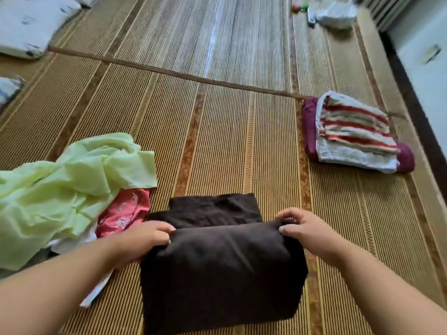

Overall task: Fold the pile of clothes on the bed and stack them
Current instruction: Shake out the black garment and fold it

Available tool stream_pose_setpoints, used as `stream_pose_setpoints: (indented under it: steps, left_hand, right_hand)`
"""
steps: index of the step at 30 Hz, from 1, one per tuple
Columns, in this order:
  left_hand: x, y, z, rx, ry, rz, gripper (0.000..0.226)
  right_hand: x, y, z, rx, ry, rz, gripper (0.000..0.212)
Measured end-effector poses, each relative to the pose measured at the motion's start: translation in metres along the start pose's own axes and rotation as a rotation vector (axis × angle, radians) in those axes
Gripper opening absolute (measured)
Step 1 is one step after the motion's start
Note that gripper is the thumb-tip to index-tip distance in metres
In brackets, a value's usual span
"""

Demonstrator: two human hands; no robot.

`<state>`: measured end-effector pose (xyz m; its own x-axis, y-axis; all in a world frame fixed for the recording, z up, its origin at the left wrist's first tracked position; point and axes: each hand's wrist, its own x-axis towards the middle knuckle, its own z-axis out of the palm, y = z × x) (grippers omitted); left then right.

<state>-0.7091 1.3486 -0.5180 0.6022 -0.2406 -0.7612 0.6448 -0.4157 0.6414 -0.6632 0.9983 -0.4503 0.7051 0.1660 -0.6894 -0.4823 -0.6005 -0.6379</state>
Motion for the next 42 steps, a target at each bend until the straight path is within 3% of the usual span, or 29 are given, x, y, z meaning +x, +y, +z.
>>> stream_pose_setpoints:
  steps: [2,4,6,8,10,13,16,22,25,27,30,34,36,38,40,42]
  left_hand:
    - [0.028,0.002,-0.014,-0.151,0.183,0.016,0.023]
    - [0.058,-0.002,-0.025,-0.345,0.319,0.013,0.021]
    - [0.078,-0.015,-0.027,-0.467,0.296,-0.070,0.021]
    - [0.088,-0.038,-0.016,-0.467,0.189,-0.124,0.031]
    - [0.093,-0.057,-0.001,-0.374,0.247,-0.100,0.046]
    - [0.096,-0.071,0.016,-0.343,0.452,-0.022,0.051]
    - [0.092,-0.070,0.026,-0.321,0.519,0.045,0.037]
    - [0.057,-0.059,0.037,-0.624,0.477,0.124,0.048]
    - [0.039,-0.077,0.044,-0.660,0.353,0.065,0.055]
    - [0.034,-0.093,0.050,-0.597,0.316,-0.025,0.049]
    - [0.040,-0.112,0.058,-0.262,0.487,-0.130,0.047]
    - [0.051,-0.118,0.077,0.081,0.783,-0.277,0.060]
    - [0.053,-0.118,0.085,0.153,0.878,-0.405,0.080]
    - [0.055,-0.113,0.085,0.042,0.897,-0.513,0.087]
    - [0.060,-0.111,0.079,-0.086,0.845,-0.481,0.064]
    - [0.062,-0.106,0.074,-0.064,0.741,-0.412,0.041]
  right_hand:
    - [0.036,-0.012,0.006,0.065,0.128,-0.025,0.021]
    - [0.074,-0.014,0.015,0.171,0.228,-0.011,0.039]
    - [0.105,-0.005,0.028,0.232,0.202,0.053,0.066]
    - [0.125,0.016,0.048,0.218,0.084,0.146,0.077]
    - [0.134,0.040,0.070,0.111,0.059,0.199,0.062]
    - [0.140,0.058,0.088,0.025,0.234,0.169,0.027]
    - [0.135,0.057,0.088,0.041,0.320,0.151,0.026]
    - [0.099,0.042,0.087,0.095,0.410,-0.012,0.009]
    - [0.088,0.050,0.089,0.063,0.343,0.073,0.013]
    - [0.086,0.059,0.093,0.001,0.245,0.170,0.017]
    - [0.088,0.073,0.108,-0.105,0.240,0.198,0.031]
    - [0.095,0.088,0.121,-0.289,0.479,0.288,0.088]
    - [0.096,0.092,0.120,-0.277,0.452,0.373,0.103]
    - [0.097,0.093,0.117,-0.181,0.380,0.341,0.093]
    - [0.099,0.089,0.119,-0.112,0.304,0.282,0.065]
    - [0.099,0.087,0.123,-0.114,0.256,0.252,0.041]
